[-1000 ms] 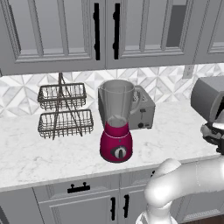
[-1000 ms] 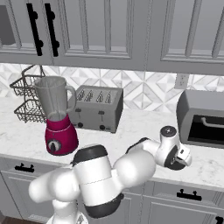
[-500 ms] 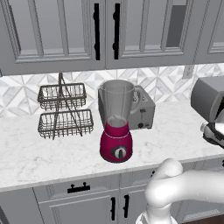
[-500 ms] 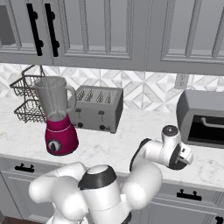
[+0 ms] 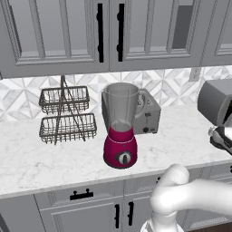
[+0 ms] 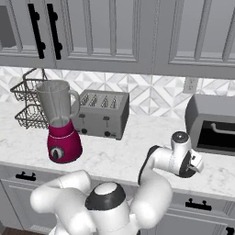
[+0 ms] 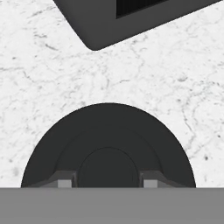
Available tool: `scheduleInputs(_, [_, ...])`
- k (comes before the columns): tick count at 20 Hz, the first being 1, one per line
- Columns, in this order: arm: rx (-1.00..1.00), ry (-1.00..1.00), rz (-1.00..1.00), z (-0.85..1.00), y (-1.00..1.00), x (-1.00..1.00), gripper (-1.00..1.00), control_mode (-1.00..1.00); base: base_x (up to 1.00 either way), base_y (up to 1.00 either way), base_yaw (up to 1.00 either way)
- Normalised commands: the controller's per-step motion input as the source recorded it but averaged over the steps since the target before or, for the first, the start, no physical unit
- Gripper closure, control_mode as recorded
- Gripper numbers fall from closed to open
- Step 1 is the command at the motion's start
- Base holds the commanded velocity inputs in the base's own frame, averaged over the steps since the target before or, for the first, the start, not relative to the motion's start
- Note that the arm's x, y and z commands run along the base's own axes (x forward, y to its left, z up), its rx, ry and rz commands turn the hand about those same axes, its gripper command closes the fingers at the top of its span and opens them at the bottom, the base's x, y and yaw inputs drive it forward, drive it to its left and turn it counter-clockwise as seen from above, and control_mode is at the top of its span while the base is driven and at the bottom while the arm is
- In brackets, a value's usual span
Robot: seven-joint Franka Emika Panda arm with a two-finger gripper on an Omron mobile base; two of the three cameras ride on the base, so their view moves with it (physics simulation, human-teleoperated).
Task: Close the lid blender by securely placing the lid on top.
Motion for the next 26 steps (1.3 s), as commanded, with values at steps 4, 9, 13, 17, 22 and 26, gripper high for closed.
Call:
scheduleInputs(4, [0.0, 0.0, 0.05, 0.02, 0.0, -0.04, 1.0, -1.0, 0.0, 0.0, 0.0])
scheduleInputs(9, [0.0, 0.0, 0.08, 0.41, 0.03, -0.21, 1.0, -1.0, 0.0, 0.0, 0.0])
scheduleInputs(13, [0.0, 0.0, 0.09, 0.68, 0.1, -0.24, 1.0, -1.0, 0.0, 0.0, 0.0])
scheduleInputs(17, [-0.01, -0.01, 0.09, 0.66, 0.26, -0.29, 1.0, -1.0, 0.0, 0.0, 0.0])
scheduleInputs(22, [-0.03, -0.07, 0.09, 0.57, 0.41, -0.35, 1.0, -1.0, 0.0, 0.0, 0.0])
scheduleInputs(26, [-0.03, -0.12, 0.1, 0.57, 0.47, -0.37, 1.0, -1.0, 0.0, 0.0, 0.0])
